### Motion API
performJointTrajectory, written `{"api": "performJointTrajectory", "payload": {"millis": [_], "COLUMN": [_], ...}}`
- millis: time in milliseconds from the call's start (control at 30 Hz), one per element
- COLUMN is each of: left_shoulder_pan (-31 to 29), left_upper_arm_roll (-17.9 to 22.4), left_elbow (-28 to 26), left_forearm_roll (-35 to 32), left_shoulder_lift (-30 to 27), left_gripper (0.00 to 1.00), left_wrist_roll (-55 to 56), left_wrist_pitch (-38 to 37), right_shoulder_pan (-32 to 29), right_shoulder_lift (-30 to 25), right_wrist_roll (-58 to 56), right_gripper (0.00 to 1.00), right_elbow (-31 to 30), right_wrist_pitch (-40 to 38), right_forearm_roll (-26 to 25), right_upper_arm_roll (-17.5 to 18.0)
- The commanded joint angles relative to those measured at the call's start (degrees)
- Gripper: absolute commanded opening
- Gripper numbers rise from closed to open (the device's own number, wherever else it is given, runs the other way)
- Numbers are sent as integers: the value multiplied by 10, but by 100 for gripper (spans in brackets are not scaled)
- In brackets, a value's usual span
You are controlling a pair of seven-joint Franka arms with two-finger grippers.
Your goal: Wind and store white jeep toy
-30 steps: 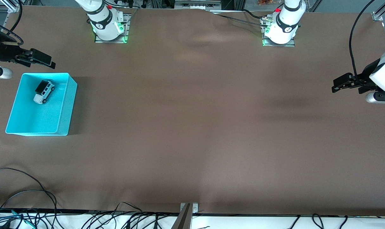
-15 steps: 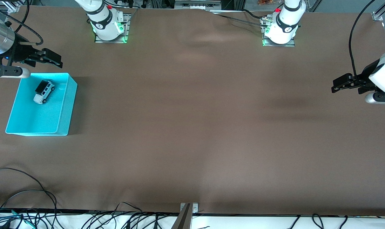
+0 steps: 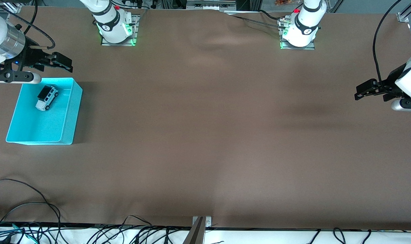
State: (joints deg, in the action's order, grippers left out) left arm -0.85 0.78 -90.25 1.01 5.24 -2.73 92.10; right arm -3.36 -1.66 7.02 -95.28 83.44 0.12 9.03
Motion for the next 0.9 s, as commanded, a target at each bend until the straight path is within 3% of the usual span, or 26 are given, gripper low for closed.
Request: {"api": "performJointTrajectory", "payload": {"millis": [0, 367, 867], "left_shoulder_pan": [1, 4, 3], "left_upper_arm_roll": [3, -2, -2], "left_elbow": [4, 6, 6], "left_forearm_roll": [5, -38, -27], "left_shoulder_lift": [-6, -9, -9], "left_gripper": [100, 100, 100], "left_wrist_roll": [-15, -16, -15], "left_wrist_pitch": [0, -1, -1], "right_shoulder_pan": [3, 2, -1], "right_shoulder_lift": [-3, -4, -3], "right_wrist_roll": [9, 10, -4], "right_gripper": [100, 100, 100], "right_elbow": [-5, -4, 6], "right_wrist_pitch": [1, 1, 0], "right_forearm_roll": [-9, -7, 3], "right_upper_arm_roll": [-1, -2, -10]}}
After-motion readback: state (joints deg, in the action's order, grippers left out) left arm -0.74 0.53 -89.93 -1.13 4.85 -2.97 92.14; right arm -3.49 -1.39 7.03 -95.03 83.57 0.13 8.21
